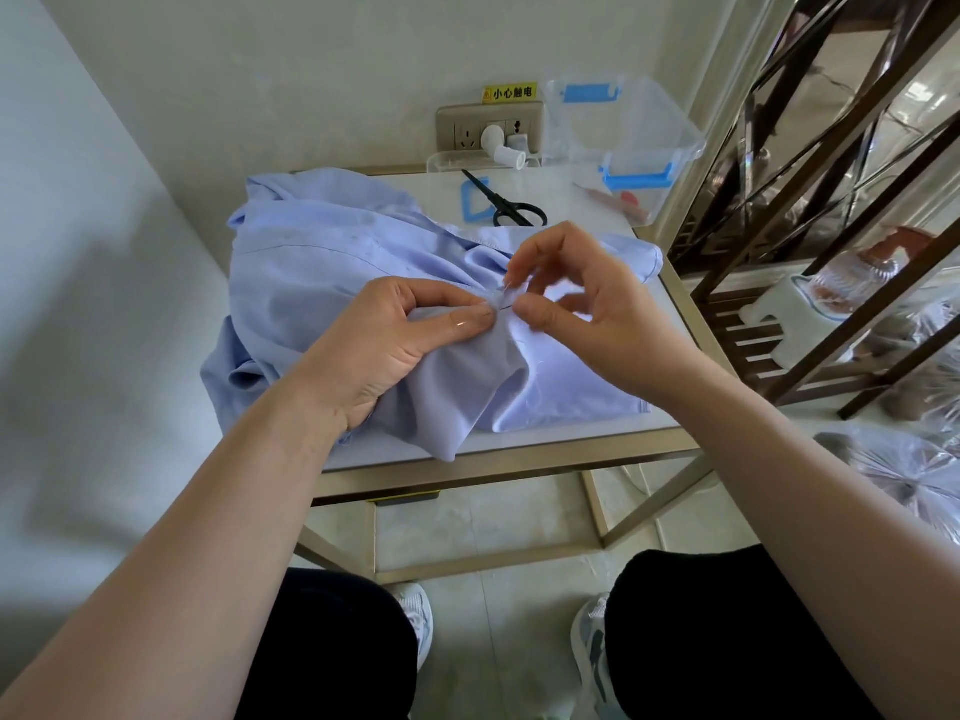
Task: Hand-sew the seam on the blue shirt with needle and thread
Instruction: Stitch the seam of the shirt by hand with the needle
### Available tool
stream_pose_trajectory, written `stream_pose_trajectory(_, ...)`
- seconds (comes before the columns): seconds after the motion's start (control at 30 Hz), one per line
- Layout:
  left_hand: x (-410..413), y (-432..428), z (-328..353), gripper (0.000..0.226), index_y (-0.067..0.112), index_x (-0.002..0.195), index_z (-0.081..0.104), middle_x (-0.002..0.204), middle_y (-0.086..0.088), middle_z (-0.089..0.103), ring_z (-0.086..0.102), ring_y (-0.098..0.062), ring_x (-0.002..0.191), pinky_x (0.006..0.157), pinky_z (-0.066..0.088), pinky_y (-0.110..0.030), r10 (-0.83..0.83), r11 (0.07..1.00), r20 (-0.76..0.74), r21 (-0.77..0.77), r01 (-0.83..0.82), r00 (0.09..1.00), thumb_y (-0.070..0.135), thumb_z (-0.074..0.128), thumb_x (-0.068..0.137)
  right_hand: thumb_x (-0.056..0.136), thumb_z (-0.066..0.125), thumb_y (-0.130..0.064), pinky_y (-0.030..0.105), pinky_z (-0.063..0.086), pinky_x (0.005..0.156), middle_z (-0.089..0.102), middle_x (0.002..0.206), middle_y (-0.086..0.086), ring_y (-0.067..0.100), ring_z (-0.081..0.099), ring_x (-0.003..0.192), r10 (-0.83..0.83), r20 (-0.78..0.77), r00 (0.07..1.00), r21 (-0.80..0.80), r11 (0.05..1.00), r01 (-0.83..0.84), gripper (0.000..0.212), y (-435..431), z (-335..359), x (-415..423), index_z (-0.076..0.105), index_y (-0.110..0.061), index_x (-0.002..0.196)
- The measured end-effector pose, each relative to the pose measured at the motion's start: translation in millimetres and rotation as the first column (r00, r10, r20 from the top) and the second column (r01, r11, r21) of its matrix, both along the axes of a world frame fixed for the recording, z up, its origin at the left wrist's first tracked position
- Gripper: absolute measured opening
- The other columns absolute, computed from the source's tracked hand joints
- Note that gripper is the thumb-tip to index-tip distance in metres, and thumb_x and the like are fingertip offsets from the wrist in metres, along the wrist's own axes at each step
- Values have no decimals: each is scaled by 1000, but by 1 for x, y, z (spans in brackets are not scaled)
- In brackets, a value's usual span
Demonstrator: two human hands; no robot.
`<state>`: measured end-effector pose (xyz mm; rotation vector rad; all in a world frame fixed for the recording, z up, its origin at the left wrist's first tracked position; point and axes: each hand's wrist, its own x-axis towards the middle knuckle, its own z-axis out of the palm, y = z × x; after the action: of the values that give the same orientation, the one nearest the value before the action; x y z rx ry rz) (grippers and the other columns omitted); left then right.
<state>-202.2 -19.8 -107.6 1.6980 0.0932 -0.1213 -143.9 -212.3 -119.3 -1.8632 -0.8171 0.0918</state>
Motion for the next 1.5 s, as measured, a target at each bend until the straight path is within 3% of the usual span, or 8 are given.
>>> stream_pose_trajectory(0.17,0,-4,0,18,24,75,79,85,-6,75,65,-14,80,82,49,-33,-10,999,4,41,9,1000,40,80,66,87,73,-14,24,47,84,57,102,6,14,57,95,-23,329,944,-50,998,42,8,4,0,-4,70,-13,94)
stream_pose_trajectory(0.53,2,-3,-3,11,22,76,78,82,-2,75,65,-11,79,80,50,-32,22,991,17,133,-25,1000,32,76,81,91,67,-11,29,43,85,59,94,0,22,54,89,-9,494,869,1,1000,11,7,14,-3,-9,70,-7,87)
stream_pose_trajectory(0.7,7,-6,-7,10,26,67,75,66,13,70,61,-2,69,71,47,-24,120,978,52,167,-128,991,26,78,76,92,65,-7,45,50,87,68,90,5,26,65,92,39,305,952,74,995,-65,1,12,3,-17,65,-8,91)
stream_pose_trajectory(0.8,9,-3,-8,12,23,68,76,70,7,71,61,-8,73,75,50,-29,167,978,43,122,-171,985,32,68,68,95,58,-1,41,53,90,67,87,8,22,67,87,227,-19,974,208,953,-219,10,14,9,-21,56,-11,94)
stream_pose_trajectory(0.97,11,0,-13,5,21,81,77,77,10,73,62,0,77,80,48,-16,216,969,71,108,-223,974,25,76,83,96,51,-1,36,59,69,60,73,11,20,66,61,438,-755,488,3,747,-665,4,-13,19,-10,51,-4,94)
stream_pose_trajectory(1.07,11,0,-13,5,19,84,76,73,13,70,60,6,72,71,44,-5,225,966,92,111,-234,970,22,73,85,100,46,-2,31,57,64,65,70,6,14,62,54,429,-858,282,-23,516,-856,9,-22,22,-12,52,-7,97)
stream_pose_trajectory(1.27,12,-3,-13,9,22,76,76,73,10,71,61,-4,76,82,48,-26,219,969,89,100,-228,972,24,74,84,102,43,-5,18,32,47,36,58,-5,7,32,50,186,-515,837,-118,951,-284,19,-6,20,-14,57,-13,92)
stream_pose_trajectory(1.5,9,-6,-9,9,19,78,78,78,0,74,65,-11,74,77,51,-31,179,979,58,88,-184,982,24,74,84,82,77,-28,21,19,49,25,47,-9,10,22,46,-204,-134,970,-100,976,192,24,15,6,-19,60,-10,81)
